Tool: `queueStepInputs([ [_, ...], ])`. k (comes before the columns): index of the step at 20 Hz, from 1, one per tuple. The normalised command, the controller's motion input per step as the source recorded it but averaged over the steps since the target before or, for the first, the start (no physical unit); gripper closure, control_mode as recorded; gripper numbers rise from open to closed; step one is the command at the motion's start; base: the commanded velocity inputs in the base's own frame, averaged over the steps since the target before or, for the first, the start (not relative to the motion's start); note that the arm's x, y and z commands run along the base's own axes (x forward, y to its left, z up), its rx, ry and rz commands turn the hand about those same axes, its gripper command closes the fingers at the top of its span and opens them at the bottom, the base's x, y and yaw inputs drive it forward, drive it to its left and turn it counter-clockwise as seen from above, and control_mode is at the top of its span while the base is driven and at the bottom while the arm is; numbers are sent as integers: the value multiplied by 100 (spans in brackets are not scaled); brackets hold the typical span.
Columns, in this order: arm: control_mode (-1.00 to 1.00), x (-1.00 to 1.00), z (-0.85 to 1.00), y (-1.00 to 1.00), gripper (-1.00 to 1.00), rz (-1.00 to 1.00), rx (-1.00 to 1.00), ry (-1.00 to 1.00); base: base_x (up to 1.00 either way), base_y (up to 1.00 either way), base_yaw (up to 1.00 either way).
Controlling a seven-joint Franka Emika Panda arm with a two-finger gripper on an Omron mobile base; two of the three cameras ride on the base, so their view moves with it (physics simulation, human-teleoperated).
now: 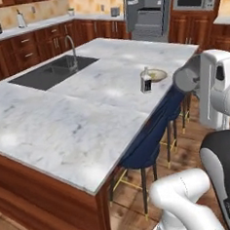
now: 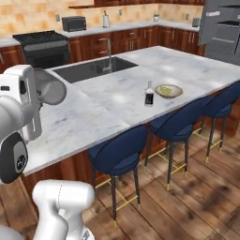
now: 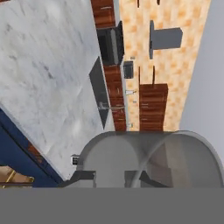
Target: There is a bowl on the dining counter. Grab a lemon wedge from the fridge and place it in the bowl. Then get the liquor bottle and glass cup from the cabinet and place them next to the bowl.
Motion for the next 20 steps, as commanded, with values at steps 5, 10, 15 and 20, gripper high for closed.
queueStepInputs([
  [5,100,0,0,0,100,0,0,0,68,-74,25],
  [10,100,0,0,0,100,0,0,0,61,-70,27],
  [15,100,0,0,0,100,0,0,0,59,-57,31],
  [20,100,0,0,0,100,0,0,0,60,-55,32],
])
